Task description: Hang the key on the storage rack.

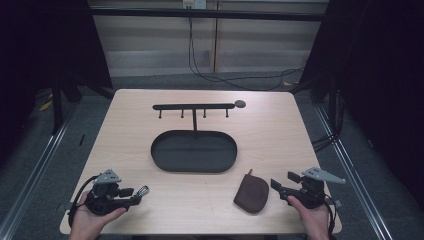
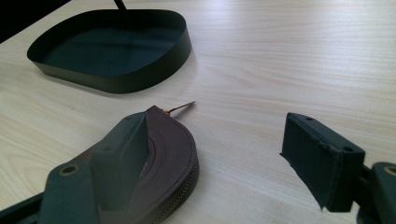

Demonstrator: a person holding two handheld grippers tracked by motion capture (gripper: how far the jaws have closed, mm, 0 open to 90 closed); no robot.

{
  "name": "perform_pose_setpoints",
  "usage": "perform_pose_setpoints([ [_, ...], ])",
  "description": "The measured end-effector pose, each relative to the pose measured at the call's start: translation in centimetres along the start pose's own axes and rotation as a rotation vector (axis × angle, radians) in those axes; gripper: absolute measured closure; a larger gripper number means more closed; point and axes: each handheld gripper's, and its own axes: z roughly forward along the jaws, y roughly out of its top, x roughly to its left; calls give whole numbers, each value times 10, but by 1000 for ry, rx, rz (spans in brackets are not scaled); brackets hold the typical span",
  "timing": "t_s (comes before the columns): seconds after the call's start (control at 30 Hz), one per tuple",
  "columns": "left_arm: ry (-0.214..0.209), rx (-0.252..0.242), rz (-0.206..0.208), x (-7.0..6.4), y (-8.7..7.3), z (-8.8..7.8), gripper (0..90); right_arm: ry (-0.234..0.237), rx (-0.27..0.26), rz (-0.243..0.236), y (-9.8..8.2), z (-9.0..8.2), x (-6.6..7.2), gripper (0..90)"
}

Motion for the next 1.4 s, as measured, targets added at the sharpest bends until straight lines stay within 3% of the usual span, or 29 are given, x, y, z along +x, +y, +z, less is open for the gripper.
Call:
perform_pose_setpoints([
  [0.13,32,40,25,-1,9,-3,612,3,7,1,0,1,0,226],
  [0.4,51,120,38,3,30,-3,579,1,26,-12,0,3,1,226],
  [0.53,51,189,50,3,36,1,561,4,25,-19,0,3,2,226],
  [0.7,83,248,20,8,41,8,576,9,30,-15,0,3,2,226],
  [0.97,50,329,19,13,41,20,573,27,32,14,-1,4,-1,226],
  [1.1,49,376,4,14,41,25,497,30,37,15,-1,4,-1,226],
  [1.4,37,446,12,17,44,35,544,28,46,7,-1,5,0,226],
])
